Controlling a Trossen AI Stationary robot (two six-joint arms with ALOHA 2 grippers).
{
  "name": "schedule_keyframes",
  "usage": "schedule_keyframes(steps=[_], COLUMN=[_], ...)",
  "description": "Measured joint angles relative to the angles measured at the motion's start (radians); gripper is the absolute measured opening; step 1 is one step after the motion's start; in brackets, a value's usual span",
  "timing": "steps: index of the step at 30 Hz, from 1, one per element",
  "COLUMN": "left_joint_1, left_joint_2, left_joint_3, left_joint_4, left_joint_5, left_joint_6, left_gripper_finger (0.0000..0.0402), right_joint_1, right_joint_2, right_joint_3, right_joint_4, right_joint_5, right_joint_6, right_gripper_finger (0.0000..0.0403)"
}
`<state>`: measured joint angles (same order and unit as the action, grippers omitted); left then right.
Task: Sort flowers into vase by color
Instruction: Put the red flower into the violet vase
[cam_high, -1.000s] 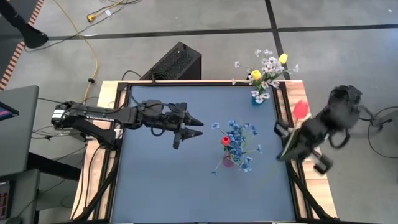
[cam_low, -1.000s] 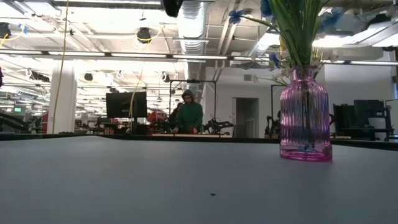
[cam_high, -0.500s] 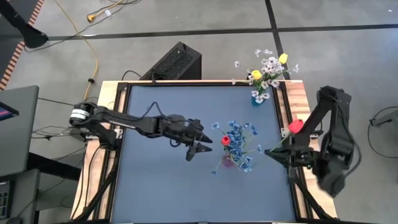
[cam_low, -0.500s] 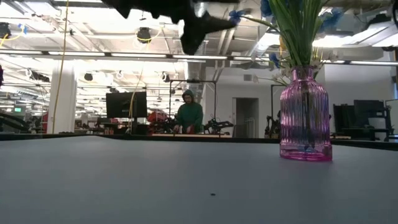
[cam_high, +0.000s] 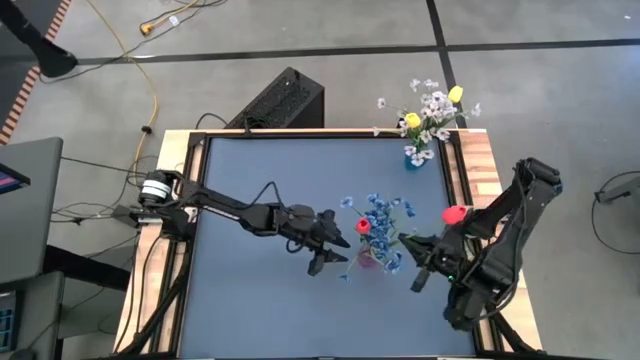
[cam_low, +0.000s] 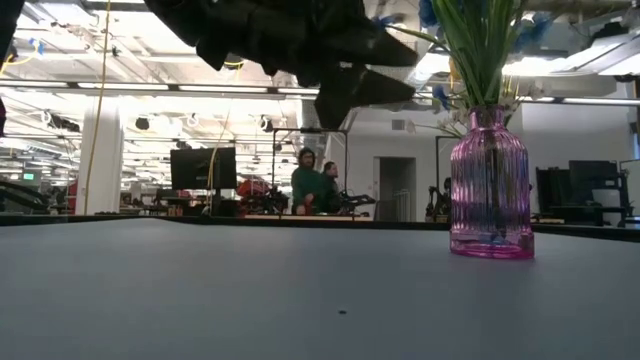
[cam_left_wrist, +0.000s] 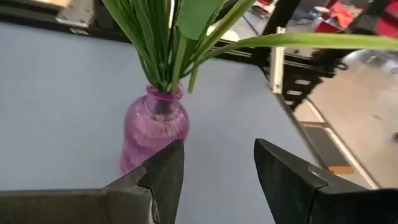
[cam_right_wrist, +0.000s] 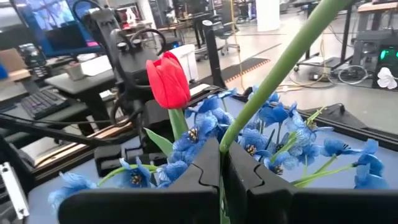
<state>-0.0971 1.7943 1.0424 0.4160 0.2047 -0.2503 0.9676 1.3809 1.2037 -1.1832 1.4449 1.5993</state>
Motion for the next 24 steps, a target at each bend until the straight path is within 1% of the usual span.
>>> schedule_keyframes(steps=[3, 5, 8, 10, 12, 16, 18, 22, 24], left_joint_1=[-0.013, -0.02, -0.028, -0.029, -0.028, -0.021, -0.021, -0.026, -0.027], left_joint_2=[0.015, 0.03, 0.043, 0.055, 0.061, 0.083, 0.102, 0.128, 0.132], left_joint_3=[0.0, 0.004, 0.005, 0.007, 0.008, 0.011, 0.01, 0.009, 0.01], left_joint_4=[0.005, 0.03, 0.061, 0.082, 0.068, 0.082, 0.077, 0.082, 0.13], left_joint_5=[-0.047, -0.078, -0.094, -0.129, -0.157, -0.154, -0.131, -0.133, -0.15], left_joint_6=[0.037, 0.061, 0.089, 0.106, 0.101, 0.074, 0.043, 0.02, 0.03], left_gripper_finger=[0.0183, 0.0183, 0.0183, 0.0183, 0.0183, 0.0184, 0.0184, 0.0184, 0.0184], right_joint_1=[-0.015, -0.015, -0.015, -0.015, -0.017, -0.034, -0.048, -0.076, -0.088], right_joint_2=[0.008, -0.005, -0.037, -0.054, -0.067, -0.09, -0.092, -0.084, -0.072], right_joint_3=[0.0, 0.0, 0.004, 0.023, 0.05, 0.092, 0.1, 0.101, 0.101], right_joint_4=[0.003, 0.002, 0.018, 0.021, 0.021, 0.022, 0.027, 0.035, 0.039], right_joint_5=[-0.005, -0.034, -0.076, -0.08, -0.09, -0.098, -0.114, -0.168, -0.189], right_joint_6=[0.0, -0.008, -0.072, -0.125, -0.189, -0.301, -0.341, -0.364, -0.366], right_gripper_finger=[0.0026, 0.0027, 0.0027, 0.0026, 0.0026, 0.0027, 0.0026, 0.0027, 0.0027])
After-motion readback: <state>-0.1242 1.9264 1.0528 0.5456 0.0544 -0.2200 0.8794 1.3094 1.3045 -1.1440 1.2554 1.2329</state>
